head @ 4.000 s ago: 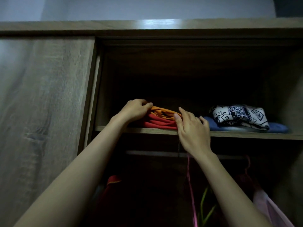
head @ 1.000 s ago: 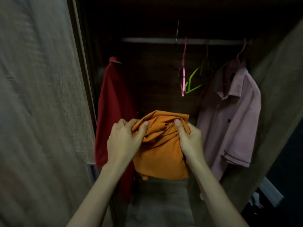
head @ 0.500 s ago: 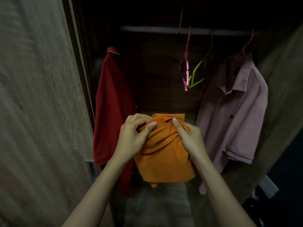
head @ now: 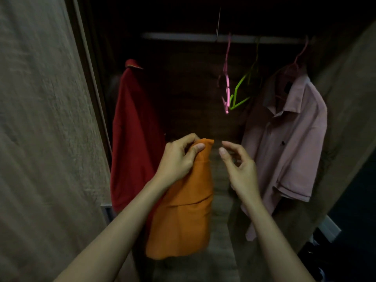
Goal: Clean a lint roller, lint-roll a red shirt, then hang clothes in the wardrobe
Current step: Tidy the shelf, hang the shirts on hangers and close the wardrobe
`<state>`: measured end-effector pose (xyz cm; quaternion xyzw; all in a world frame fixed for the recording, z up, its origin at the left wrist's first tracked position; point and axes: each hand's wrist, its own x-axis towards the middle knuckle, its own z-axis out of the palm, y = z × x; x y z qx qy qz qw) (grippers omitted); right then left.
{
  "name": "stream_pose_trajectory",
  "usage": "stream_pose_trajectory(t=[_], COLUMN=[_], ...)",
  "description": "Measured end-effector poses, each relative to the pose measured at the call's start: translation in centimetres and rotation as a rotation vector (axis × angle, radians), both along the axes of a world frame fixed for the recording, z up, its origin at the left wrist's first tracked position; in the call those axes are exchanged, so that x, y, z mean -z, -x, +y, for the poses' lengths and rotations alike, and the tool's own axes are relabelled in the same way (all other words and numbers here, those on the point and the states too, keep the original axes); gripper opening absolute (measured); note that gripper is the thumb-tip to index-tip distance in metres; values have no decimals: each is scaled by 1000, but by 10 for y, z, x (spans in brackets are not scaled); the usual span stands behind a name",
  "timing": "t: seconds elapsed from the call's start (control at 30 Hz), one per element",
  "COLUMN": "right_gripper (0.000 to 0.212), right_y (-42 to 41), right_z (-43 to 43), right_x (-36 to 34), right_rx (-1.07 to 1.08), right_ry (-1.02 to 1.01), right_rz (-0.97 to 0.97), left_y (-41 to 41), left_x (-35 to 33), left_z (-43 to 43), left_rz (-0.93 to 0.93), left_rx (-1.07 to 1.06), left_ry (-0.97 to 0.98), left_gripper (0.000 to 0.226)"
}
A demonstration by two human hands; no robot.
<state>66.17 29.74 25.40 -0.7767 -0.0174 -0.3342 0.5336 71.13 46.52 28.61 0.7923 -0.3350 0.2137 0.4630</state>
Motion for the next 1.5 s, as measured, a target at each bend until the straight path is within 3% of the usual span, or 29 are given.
stream_pose_trajectory(t=[0.1, 0.23, 0.43, 0.63, 0.9, 1.07, 1.27, 1.5], right_gripper=[35, 28, 16, 18, 13, 12, 14, 11], right_y=[9, 11, 3, -2, -3, -5, 0, -4], right_z=[5, 12, 14, 19, 13, 18, 12, 18], right_x=[-7, -13, -17, -21, -20, -25, -15, -24], right_rx=[-163, -346, -332, -359, -259, -254, -475, -342], right_ry=[-18, -99, -128, -121, -63, -56, -308, -553], right_rz=[49, 121, 99, 57, -12, -25, 172, -12], left_y=[-1, -3, -6, -11, -13, -15, -20, -31], left_x=[-4, -17, -31, -30, -13, -8, -13, 3], left_z=[1, 3, 10, 6, 12, 10, 10, -3], left_rz=[64, 32, -53, 13, 30, 82, 121, 296], left_rx=[70, 170, 139, 177, -7, -48, 3, -38], left_ry=[104, 88, 160, 225, 164, 242, 327, 219], left_gripper=[22, 19, 22, 17, 23, 26, 27, 23])
